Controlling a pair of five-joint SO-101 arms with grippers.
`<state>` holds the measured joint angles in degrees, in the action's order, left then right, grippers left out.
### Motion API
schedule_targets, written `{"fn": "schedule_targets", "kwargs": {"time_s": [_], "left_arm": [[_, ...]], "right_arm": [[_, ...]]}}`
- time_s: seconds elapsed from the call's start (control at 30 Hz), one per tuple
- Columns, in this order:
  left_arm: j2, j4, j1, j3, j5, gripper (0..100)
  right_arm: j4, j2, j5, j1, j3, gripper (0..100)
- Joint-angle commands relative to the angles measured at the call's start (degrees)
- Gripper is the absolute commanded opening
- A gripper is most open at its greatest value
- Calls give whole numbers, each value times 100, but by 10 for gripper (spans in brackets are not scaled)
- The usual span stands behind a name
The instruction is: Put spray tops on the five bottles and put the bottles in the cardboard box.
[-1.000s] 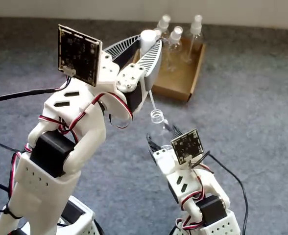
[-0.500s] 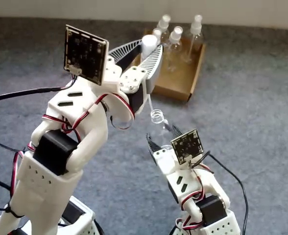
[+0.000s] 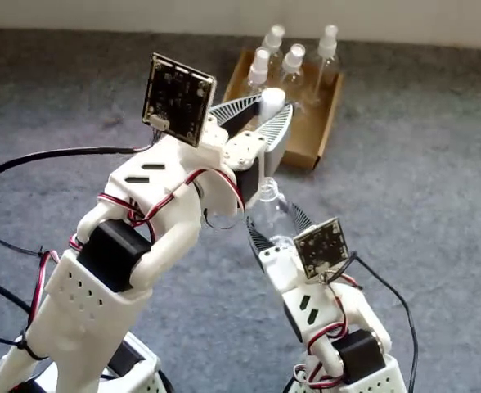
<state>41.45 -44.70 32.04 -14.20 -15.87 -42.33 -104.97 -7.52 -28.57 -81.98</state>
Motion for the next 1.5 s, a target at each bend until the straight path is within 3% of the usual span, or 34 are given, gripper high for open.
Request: {"fn": "schedule_targets", "kwargs": {"time_s": [0.0,0.5,0.7,1.17,1.47], "left_arm": [[154,-18,84,-119,-281,4],[1402,-70,462,-1473,-264,4],[1411,-62,462,-1543,-246,4],[1402,308,488,-1543,-255,5],[1393,308,514,-1534,-255,172]], "right_arm": [[4,-40,308,84,699,5],[198,1525,826,365,1886,5],[171,1130,818,-57,1921,5],[-119,426,791,-75,1912,5],[-119,426,791,-84,1903,5]]}}
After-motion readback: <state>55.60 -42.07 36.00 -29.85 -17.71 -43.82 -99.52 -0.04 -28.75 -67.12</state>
